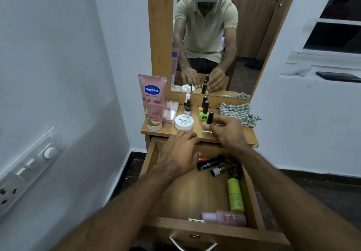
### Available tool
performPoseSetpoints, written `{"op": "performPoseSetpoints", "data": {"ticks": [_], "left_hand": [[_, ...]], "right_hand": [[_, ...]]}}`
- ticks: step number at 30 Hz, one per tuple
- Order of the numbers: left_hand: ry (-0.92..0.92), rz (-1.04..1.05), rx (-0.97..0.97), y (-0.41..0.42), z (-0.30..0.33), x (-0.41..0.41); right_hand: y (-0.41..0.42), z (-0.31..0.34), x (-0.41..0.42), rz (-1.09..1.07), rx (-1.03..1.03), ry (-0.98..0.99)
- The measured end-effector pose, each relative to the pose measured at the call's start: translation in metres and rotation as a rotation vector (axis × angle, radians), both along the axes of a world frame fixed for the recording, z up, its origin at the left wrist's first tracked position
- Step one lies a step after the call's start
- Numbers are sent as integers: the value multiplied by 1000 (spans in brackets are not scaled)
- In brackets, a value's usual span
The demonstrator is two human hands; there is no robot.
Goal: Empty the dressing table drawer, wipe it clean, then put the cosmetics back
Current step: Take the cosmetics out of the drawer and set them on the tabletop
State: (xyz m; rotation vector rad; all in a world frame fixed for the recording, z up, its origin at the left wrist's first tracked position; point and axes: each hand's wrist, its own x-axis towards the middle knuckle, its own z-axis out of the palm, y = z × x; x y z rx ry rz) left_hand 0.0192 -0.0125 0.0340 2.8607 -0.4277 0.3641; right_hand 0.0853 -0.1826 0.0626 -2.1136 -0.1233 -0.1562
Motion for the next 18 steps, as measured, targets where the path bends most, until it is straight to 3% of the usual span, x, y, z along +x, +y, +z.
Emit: {"op": "performPoseSetpoints", "data": {"ticks": [4, 13, 18], "left_hand": [[-7, -1, -43, 2, -4, 2], [57, 25, -146, 5, -2, 0], [99, 34, -252, -5, -6, -15]], "right_hand": [[13, 3, 16, -40, -37, -6], [4, -7, 7, -175, 109, 23], [-22, 0, -48, -124, -162, 19]]}}
